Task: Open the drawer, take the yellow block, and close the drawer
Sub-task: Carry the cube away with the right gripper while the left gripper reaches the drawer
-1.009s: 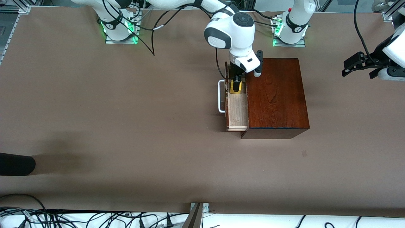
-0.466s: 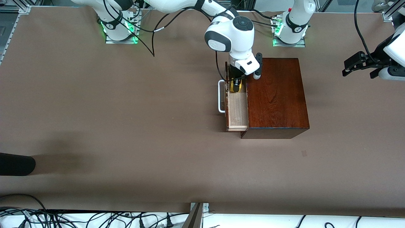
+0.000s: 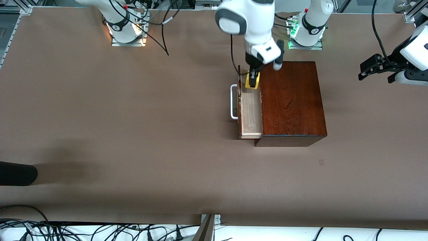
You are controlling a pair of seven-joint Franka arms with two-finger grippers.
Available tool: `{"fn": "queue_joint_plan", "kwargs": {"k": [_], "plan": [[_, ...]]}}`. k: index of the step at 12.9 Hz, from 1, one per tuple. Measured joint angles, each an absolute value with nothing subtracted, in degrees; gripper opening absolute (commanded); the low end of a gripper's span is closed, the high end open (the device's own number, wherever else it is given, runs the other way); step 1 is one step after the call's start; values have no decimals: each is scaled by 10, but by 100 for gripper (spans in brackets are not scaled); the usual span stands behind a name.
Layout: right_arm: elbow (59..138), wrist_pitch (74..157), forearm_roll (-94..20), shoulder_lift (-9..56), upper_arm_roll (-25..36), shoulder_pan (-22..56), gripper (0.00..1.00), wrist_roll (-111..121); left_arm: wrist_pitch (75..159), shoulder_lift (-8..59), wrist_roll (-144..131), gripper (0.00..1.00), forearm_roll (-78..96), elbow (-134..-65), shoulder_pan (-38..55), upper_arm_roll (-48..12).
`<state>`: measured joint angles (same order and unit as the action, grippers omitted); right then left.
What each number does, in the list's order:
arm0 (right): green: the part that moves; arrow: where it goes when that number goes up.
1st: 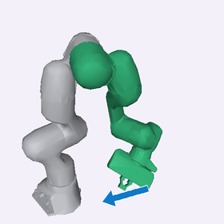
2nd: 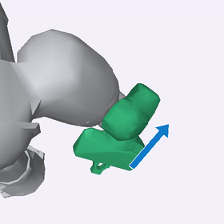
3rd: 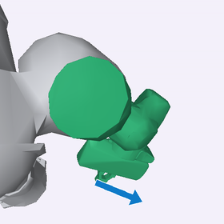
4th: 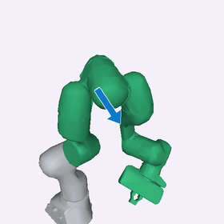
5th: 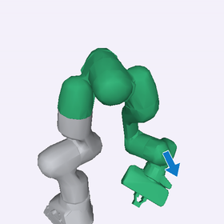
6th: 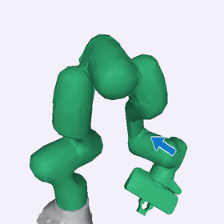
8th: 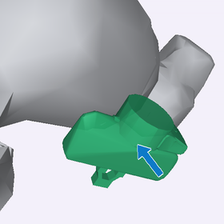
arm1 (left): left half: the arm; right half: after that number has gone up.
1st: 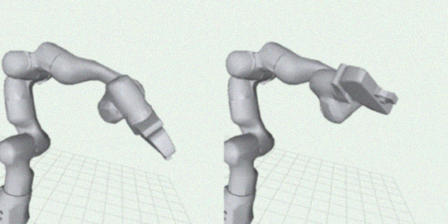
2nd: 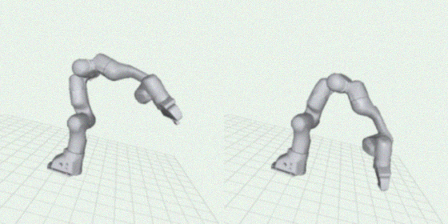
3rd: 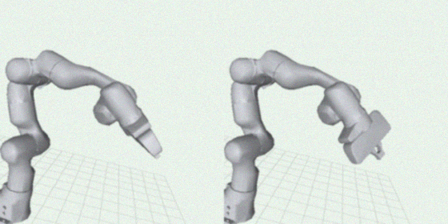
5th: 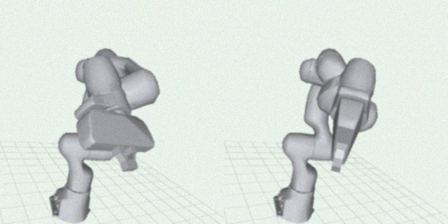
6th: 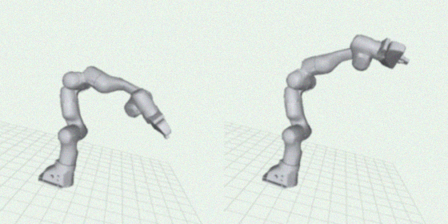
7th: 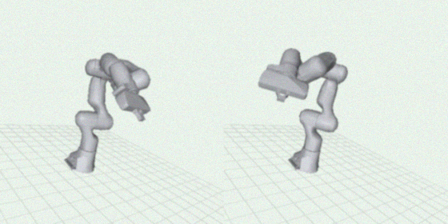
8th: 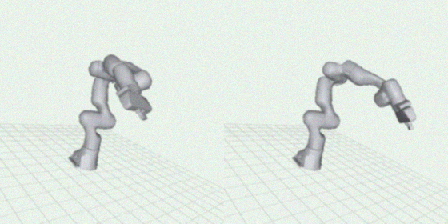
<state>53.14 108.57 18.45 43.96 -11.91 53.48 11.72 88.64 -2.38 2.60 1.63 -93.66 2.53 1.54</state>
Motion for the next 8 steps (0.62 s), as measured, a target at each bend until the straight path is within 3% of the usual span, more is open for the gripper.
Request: {"fn": "queue_joint_plan", "kwargs": {"k": [8], "plan": [[534,945,142,326,-83,363,0,32,845,-15,28,100,22,-934,51,-28]]}}
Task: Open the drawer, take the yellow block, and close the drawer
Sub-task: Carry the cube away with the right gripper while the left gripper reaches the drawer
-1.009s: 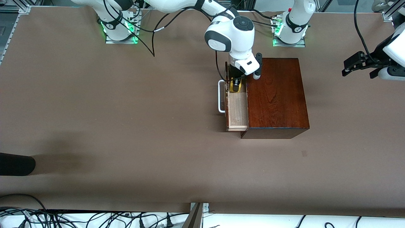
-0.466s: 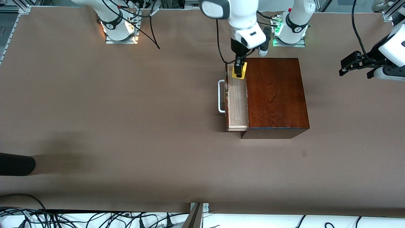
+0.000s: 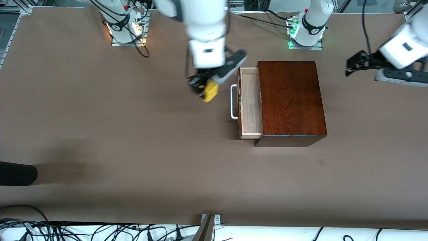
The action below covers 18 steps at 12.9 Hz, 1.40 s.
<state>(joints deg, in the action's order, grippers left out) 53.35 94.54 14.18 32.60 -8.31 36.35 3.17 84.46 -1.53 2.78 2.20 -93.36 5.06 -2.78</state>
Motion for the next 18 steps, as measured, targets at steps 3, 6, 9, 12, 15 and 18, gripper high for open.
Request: {"fn": "queue_joint_plan", "kwargs": {"k": [3,6,9,12,15,18], "plan": [[614,960,84,281,-56,269,0,31,837,19,36,100,23,-927,82,-91],[757,1009,48,225,-7,216,0,31,839,77,52,100,37,-903,115,-150],[921,1098,39,182,28,187,0,27,870,146,62,100,43,-863,174,-190],[1075,1216,24,158,49,167,0,22,974,231,137,100,43,-839,247,-193],[1191,1353,5,160,70,162,0,20,1061,296,252,100,27,-833,291,-193],[1256,1435,-26,175,77,160,0,18,1089,332,362,100,-34,-832,303,-192]]}}
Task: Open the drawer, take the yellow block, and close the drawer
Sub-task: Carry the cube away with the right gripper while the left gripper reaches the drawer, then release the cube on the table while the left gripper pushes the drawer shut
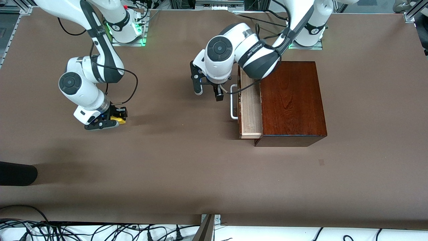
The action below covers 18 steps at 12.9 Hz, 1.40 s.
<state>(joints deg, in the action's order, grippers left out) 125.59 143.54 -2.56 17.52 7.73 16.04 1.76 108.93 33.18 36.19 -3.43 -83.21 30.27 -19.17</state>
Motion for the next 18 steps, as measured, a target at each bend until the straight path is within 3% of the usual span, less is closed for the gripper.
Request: {"fn": "queue_joint_plan", "kwargs": {"k": [5,6,7,8,12,18], "plan": [[1302,1530,-43,218,78,160,0,15,1119,382,422,100,-103,-833,297,-180],[1303,1536,-44,218,77,160,25,15,1113,384,422,100,-108,-833,291,-178],[1304,1537,-45,219,77,160,94,14,1103,385,423,100,-114,-834,282,-178],[1304,1537,-45,219,77,160,100,14,1090,385,423,100,-114,-834,274,-180],[1282,1518,-45,194,74,161,100,14,1015,382,423,100,-131,-831,258,-178],[1107,1185,-45,58,14,111,100,26,975,377,429,100,-136,-831,242,-178]]}}
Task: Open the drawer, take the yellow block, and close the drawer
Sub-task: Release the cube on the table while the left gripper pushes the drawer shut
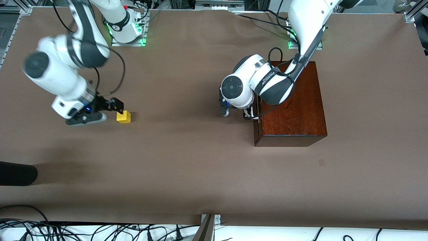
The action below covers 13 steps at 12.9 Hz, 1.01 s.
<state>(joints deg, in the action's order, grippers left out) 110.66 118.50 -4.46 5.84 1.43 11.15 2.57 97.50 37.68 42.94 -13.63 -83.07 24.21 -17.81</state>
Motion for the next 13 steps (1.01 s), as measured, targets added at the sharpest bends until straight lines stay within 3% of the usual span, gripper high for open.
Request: {"fn": "queue_joint_plan", "kwargs": {"k": [3,6,13], "plan": [[1013,1023,-44,18,2,87,100,38,974,368,417,100,-131,-827,242,-180],[930,922,-27,10,2,83,100,54,969,330,337,100,-66,-809,240,-180],[919,904,-13,11,0,83,100,55,874,186,228,100,-19,-801,117,-176]]}}
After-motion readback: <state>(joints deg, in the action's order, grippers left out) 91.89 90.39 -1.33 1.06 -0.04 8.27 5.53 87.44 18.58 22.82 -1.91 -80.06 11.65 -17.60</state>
